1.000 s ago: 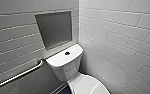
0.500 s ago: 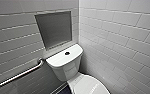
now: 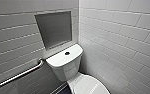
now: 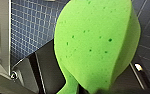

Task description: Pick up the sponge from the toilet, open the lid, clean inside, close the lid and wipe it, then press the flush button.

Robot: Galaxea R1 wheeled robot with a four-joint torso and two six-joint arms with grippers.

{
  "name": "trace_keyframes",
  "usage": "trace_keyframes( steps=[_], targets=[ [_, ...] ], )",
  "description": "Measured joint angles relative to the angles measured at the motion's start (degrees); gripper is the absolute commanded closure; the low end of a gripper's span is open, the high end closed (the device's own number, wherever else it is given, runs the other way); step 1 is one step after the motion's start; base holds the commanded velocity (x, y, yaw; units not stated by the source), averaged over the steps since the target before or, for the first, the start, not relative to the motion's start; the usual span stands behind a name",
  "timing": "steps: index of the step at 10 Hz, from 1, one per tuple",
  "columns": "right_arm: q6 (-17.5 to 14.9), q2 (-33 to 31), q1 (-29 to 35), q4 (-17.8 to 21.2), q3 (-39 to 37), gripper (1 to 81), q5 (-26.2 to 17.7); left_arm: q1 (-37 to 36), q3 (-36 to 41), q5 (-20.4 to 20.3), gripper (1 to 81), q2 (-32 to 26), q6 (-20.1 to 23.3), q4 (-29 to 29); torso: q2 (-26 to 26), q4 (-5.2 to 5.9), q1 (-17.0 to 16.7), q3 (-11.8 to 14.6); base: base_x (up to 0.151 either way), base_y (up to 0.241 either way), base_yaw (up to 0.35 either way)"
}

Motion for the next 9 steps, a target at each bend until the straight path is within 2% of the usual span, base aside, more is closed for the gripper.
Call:
trace_keyframes(
  steps=[2, 3, 6, 7, 9],
  targets=[
    [0.00, 2.67, -0.78, -0.61, -2.50, 81.1, 0.63, -2.10, 1.52, -0.71, 1.0, -0.07, -2.99, -3.91, 0.00, 0.00, 0.00, 0.00, 0.000, 0.000, 0.000],
    [-0.02, 3.56, -1.33, -0.74, -3.77, 81.1, 0.63, -2.54, 1.96, -2.95, 1.0, -0.35, -4.06, -5.35, 0.00, 0.00, 0.00, 0.00, 0.000, 0.000, 0.000],
    [-0.13, 6.21, -1.94, -0.89, -6.33, 81.1, 0.72, -3.89, 5.81, -9.61, 1.0, 0.01, -6.51, -6.53, 0.00, 0.00, 0.00, 0.00, 0.000, 0.000, 0.000],
    [-0.15, 6.78, -2.18, -0.94, -6.75, 81.1, 0.74, -5.39, 6.75, -11.26, 1.0, 0.94, -8.55, -6.62, 0.00, 0.00, 0.00, 0.00, 0.000, 0.000, 0.000],
    [-0.15, 7.06, -3.12, -1.90, -7.55, 81.1, 0.69, -7.89, 6.29, -12.53, 1.0, 3.49, -10.31, -6.72, 0.00, 0.00, 0.00, 0.00, 0.000, 0.000, 0.000]
  ],
)
